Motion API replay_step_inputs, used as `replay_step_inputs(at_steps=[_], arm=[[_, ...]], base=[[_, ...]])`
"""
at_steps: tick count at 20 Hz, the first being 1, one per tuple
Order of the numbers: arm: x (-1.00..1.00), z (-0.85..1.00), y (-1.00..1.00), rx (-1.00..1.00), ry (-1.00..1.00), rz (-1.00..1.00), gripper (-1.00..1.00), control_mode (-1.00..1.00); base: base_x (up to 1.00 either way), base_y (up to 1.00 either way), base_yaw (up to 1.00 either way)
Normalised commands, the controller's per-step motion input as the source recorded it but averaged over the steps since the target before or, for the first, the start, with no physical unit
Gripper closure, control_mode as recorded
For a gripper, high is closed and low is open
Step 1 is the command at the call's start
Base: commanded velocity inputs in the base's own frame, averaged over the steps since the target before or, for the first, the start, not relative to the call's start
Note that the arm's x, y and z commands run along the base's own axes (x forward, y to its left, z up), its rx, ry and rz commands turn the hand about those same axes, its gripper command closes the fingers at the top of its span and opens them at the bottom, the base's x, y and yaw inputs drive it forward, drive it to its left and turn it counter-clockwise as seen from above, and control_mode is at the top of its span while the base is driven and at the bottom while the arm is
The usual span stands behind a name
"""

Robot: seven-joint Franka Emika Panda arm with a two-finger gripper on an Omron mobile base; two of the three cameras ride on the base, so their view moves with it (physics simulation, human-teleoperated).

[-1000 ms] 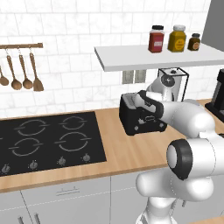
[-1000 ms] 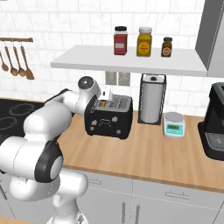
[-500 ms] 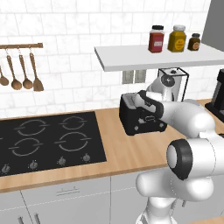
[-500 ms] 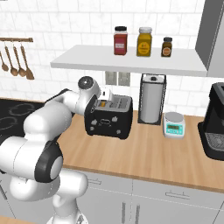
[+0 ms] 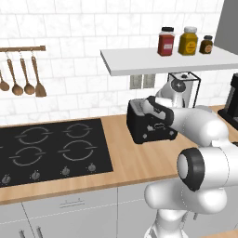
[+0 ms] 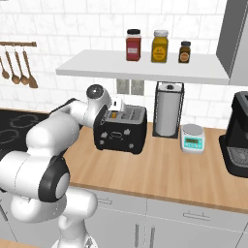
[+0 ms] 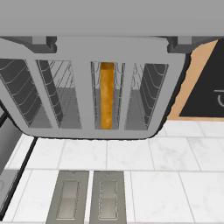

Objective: Start the toaster. Once the lever pops up, take the bread to the plate on the dining counter.

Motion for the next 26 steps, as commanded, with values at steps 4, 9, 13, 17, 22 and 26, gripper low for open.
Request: replay_step_inputs(at_steps=[4, 9, 13, 17, 22, 26], arm=[[0.0, 0.0, 0.0, 0.0, 0.0, 0.0, -1.0, -1.0], [0.0, 0.0, 0.0, 0.0, 0.0, 0.0, -1.0, -1.0], [0.0, 0.0, 0.0, 0.0, 0.0, 0.0, -1.0, -1.0], [0.0, 0.0, 0.0, 0.0, 0.0, 0.0, -1.0, -1.0], [0.0, 0.0, 0.0, 0.0, 0.0, 0.0, -1.0, -1.0], [0.0, 0.0, 0.0, 0.0, 0.0, 0.0, -1.0, -1.0]], base=[[0.0, 0.0, 0.0], [0.0, 0.0, 0.0], [0.0, 0.0, 0.0], [0.0, 0.0, 0.0], [0.0, 0.0, 0.0], [0.0, 0.0, 0.0]])
